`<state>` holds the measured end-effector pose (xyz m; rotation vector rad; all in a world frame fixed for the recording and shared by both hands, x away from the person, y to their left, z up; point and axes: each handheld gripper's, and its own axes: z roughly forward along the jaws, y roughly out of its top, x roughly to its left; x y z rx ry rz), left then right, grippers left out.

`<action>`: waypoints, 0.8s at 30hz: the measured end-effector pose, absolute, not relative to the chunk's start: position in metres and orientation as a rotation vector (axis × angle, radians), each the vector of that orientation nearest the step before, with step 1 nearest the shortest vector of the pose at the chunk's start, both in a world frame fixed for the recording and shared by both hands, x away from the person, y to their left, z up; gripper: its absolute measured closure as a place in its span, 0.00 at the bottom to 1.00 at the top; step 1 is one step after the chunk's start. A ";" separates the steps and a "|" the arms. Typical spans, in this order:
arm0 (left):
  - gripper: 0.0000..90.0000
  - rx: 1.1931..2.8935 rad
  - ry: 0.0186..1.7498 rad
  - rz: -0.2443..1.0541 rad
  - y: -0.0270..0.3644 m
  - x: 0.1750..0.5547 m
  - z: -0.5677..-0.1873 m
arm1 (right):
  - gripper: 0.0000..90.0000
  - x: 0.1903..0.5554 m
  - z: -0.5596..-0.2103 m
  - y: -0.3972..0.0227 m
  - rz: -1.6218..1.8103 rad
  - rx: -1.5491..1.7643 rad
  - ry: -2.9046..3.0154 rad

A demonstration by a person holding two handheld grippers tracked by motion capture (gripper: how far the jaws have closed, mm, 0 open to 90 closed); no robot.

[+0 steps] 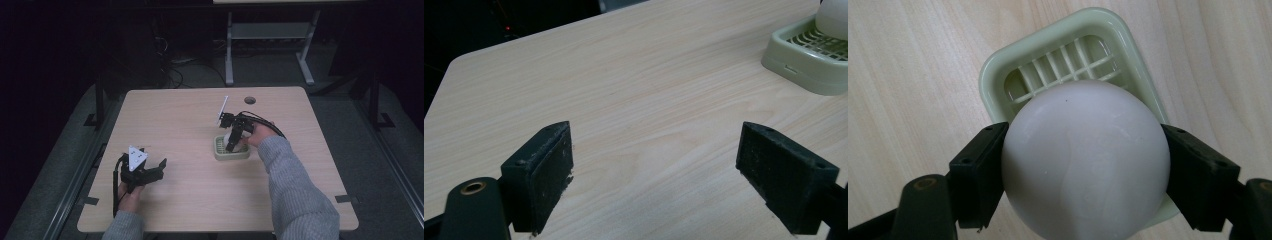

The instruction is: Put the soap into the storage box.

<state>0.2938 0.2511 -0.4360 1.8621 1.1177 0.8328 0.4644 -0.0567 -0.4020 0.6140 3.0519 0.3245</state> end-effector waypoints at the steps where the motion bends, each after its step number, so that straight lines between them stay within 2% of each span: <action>1: 0.16 1.861 1.118 0.833 0.251 0.294 -0.436 | 0.26 0.465 -0.403 -0.057 0.322 0.611 3.052; 24: 0.16 1.860 1.117 0.832 0.251 0.294 -0.436 | 0.27 0.466 -0.403 -0.054 0.336 0.623 3.028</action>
